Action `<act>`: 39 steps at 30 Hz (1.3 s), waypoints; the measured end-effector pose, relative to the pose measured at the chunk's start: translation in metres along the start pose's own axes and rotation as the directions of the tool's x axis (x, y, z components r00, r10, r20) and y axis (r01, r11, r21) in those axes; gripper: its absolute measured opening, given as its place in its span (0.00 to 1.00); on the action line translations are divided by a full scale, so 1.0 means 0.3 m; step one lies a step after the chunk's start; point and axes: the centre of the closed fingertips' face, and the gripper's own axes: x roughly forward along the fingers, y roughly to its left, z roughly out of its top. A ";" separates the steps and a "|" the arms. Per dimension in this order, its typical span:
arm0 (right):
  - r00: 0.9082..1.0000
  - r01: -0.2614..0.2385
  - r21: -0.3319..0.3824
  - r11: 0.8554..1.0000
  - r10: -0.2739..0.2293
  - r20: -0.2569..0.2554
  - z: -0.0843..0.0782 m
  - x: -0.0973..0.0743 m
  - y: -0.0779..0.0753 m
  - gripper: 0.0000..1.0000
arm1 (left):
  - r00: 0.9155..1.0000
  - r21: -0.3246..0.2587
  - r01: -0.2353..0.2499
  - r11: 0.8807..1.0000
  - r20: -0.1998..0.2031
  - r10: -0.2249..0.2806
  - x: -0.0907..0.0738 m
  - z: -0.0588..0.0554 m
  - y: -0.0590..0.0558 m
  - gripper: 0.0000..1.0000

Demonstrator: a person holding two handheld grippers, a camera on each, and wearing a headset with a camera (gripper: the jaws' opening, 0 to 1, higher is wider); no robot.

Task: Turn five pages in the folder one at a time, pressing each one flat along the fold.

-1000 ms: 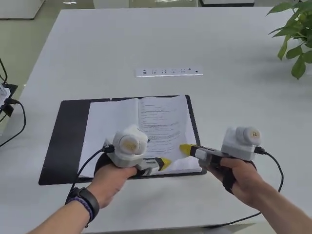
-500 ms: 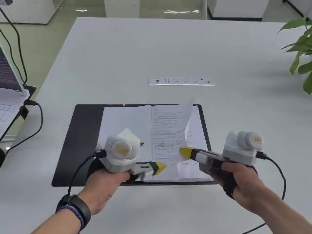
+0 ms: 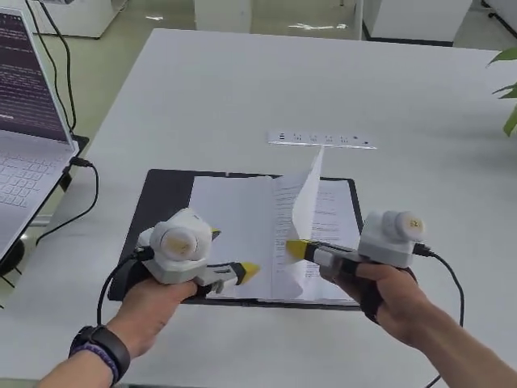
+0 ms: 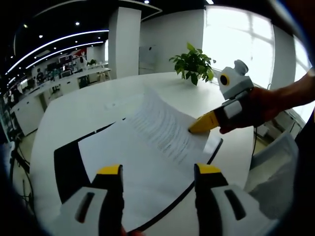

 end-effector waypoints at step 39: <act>0.962 -0.138 -0.018 0.990 0.130 -0.239 -0.191 0.377 0.202 0.00 | 0.987 -0.111 -0.155 0.982 0.023 0.159 -0.294 -0.143 0.243 0.59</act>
